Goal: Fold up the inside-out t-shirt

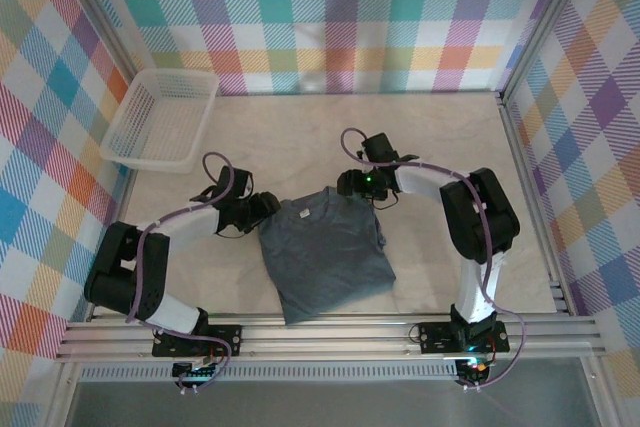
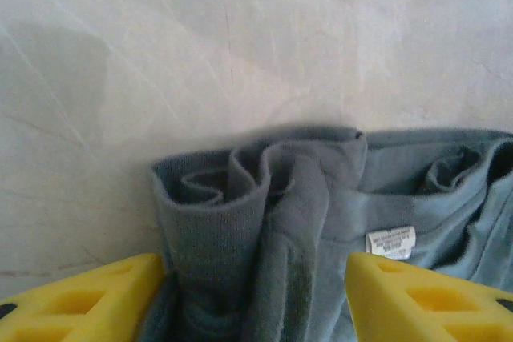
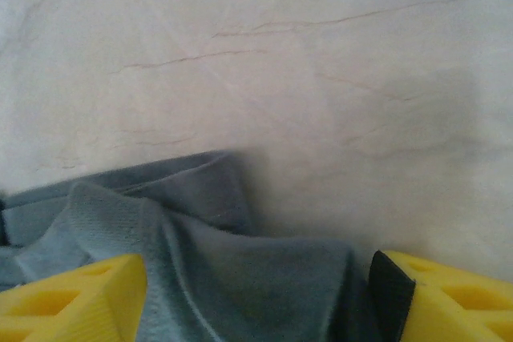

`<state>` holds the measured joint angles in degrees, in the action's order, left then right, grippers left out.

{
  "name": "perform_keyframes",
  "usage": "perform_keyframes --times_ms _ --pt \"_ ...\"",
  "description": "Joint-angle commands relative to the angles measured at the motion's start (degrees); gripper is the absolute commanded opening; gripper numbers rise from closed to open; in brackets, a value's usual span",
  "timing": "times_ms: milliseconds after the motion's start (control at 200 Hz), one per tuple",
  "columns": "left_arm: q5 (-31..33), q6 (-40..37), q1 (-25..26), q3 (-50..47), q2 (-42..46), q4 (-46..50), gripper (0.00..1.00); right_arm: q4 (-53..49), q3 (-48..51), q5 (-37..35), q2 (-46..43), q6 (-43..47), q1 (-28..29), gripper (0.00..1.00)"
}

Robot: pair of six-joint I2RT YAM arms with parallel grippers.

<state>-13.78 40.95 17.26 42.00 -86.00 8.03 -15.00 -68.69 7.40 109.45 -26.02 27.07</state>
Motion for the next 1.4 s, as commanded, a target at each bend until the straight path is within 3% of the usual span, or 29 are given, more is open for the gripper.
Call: perform_keyframes --times_ms 0,125,300,460,655,720,825,865,990,1155,1305,1395 --pt "1.7 -1.9 0.1 3.5 -2.1 1.5 0.58 -2.3 -1.3 -3.6 -0.5 1.7 0.0 0.73" --pt "-6.0 -1.6 0.1 4.3 -5.4 -3.0 0.52 -1.7 -3.2 3.9 3.2 1.1 0.3 0.67" --pt "-8.3 0.4 0.3 3.9 -8.4 -5.0 0.44 1.9 -3.1 12.9 5.3 -2.7 0.8 0.61" --pt "-7.4 0.8 0.6 3.4 -8.8 -4.9 0.42 2.6 -3.2 14.2 5.3 -3.7 1.0 0.55" --pt "-5.5 0.4 0.6 4.6 -9.8 -2.4 0.24 0.2 -6.2 13.3 7.9 -2.9 1.9 0.41" --pt "-4.7 0.2 0.6 4.9 -9.5 -1.5 0.17 -0.8 -6.8 11.3 8.5 -3.0 1.9 0.33" --pt "-4.3 0.2 0.0 5.0 -8.2 -1.0 0.0 -1.3 -7.3 10.4 7.6 -2.8 1.8 0.07" --pt "-5.0 0.2 -0.4 4.9 -7.6 -1.3 0.0 -1.4 -7.2 10.3 6.8 -2.8 1.8 0.0" --pt "-8.0 0.0 -1.4 5.6 -3.9 -1.3 0.0 -1.0 -6.1 11.2 1.3 -3.2 1.8 0.0" --pt "-13.8 0.4 -6.3 11.4 4.7 1.6 0.0 0.5 -6.5 11.8 -10.6 -4.5 1.8 0.0" --pt "-19.7 0.3 -10.6 26.1 11.8 3.3 0.0 1.5 -17.0 12.7 -18.1 -5.2 0.2 0.0" --pt "-17.2 -2.9 -10.5 34.1 15.0 9.6 0.0 2.2 -23.1 11.4 -20.5 -4.5 -0.2 0.0"
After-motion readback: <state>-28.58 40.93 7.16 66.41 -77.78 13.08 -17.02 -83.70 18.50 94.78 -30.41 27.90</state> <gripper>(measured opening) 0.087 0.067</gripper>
